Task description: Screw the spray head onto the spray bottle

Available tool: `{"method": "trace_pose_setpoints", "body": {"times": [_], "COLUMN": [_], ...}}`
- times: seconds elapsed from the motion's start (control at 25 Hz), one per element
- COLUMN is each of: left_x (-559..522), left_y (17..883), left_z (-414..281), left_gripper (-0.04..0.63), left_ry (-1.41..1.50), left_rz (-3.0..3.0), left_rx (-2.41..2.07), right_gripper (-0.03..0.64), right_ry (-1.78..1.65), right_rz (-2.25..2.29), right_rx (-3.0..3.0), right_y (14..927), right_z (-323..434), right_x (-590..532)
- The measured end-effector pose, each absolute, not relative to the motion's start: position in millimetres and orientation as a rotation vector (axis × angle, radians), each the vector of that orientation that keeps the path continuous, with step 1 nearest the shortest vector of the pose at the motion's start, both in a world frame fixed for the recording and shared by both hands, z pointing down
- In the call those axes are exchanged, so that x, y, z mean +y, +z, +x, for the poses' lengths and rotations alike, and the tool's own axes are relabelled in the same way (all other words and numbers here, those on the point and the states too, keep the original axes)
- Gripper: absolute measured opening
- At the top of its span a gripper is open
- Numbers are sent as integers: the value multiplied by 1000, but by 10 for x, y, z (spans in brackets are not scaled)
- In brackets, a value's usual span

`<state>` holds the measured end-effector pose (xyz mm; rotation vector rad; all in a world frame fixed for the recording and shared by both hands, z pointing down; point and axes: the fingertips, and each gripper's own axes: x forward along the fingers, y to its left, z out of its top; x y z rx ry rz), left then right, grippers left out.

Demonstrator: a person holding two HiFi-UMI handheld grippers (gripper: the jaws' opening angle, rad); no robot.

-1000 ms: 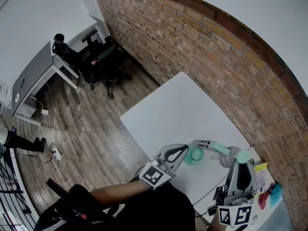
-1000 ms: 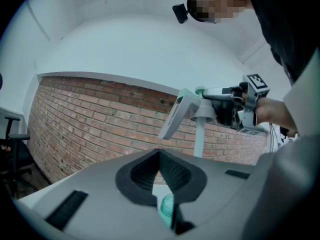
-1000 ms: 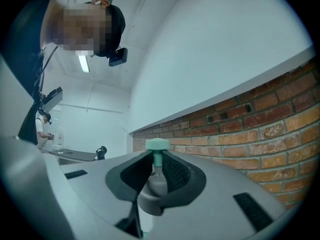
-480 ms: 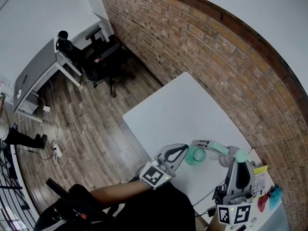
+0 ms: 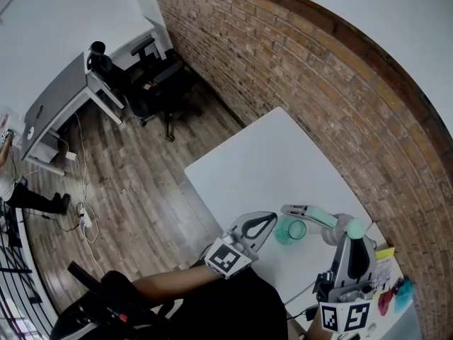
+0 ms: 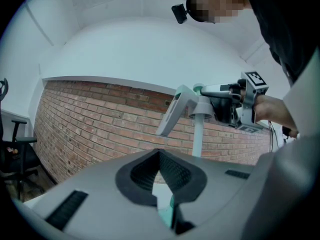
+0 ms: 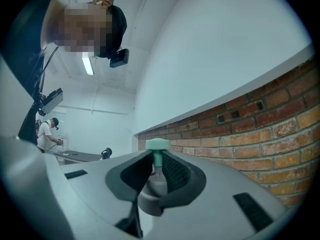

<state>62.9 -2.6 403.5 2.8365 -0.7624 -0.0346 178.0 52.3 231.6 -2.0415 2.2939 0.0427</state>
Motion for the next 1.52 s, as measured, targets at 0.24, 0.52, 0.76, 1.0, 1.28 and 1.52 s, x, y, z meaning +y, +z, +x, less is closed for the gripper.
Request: {"method": "trace_pose_setpoints", "body": {"times": [0.24,0.52,0.76,1.0,1.28,1.52], "left_x": [-31,-46,-81,-95,-84,-58], "left_y": [4037,4045,4029,4036,4042,4102], "left_z": [611,625,619,621,643,629], "left_gripper": [2,2,2,2,2,2], "left_ry": [-32,-38,-39,-36,-29,-4], "left_rz": [2835,2830,2828,2826,2828,2841], "left_rx": [-766,-765,-772,-778,-772,-767], "right_gripper": [63,63,63,63,63,61], "right_ry": [56,73,82,62,-2,-46], "right_rz": [-2033,-2004,-1983,-1983,-1997,-2002], "right_rx": [2290,2301,2308,2308,2314,2293], "right_y": [2258,2210,2146,2210,2451,2588], "right_z": [1755,1683,1638,1640,1658,1712], "right_x": [503,457,427,410,399,419]}}
